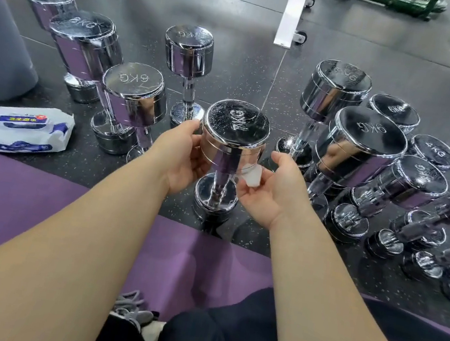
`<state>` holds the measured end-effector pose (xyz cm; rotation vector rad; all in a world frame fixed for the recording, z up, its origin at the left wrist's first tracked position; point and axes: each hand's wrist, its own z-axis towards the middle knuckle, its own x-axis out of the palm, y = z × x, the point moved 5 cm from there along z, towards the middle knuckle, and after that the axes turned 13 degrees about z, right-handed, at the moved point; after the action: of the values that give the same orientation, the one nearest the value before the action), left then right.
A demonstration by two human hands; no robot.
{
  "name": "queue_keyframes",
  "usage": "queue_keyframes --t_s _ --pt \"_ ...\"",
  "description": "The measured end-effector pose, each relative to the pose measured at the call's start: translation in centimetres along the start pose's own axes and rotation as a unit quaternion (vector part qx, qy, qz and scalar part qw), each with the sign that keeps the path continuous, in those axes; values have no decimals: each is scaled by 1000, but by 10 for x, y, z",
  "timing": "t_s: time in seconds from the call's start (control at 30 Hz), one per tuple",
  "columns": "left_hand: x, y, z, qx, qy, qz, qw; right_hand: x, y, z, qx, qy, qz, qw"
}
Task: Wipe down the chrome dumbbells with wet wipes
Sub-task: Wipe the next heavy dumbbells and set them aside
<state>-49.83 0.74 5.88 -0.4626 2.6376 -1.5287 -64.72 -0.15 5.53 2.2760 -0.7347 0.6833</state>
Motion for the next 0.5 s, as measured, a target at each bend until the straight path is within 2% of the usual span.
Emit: queue_keyframes --t_s 0.1,0.17,0.23,0.3,0.4,0.47,0.5 --pt "-1 8 -3 -13 -26 3 1000 -1 -2 2 -16 23 49 998" --pt "-4 16 -2 -25 -36 8 999 -1 -6 5 -20 73 72 995" --pt "-5 28 -2 -54 -33 30 998 -4 -8 10 -58 122 37 990" --pt "-5 37 -2 -74 -28 52 996 -6 -7 19 -139 130 -69 979" --pt "-5 42 5 -61 -40 71 995 -14 -17 37 -201 54 -245 947" --pt "-5 43 6 -43 -49 87 994 -23 -30 42 -241 24 -359 901" --pt "-3 44 8 -37 -47 100 993 -26 -35 42 -268 18 -434 860"
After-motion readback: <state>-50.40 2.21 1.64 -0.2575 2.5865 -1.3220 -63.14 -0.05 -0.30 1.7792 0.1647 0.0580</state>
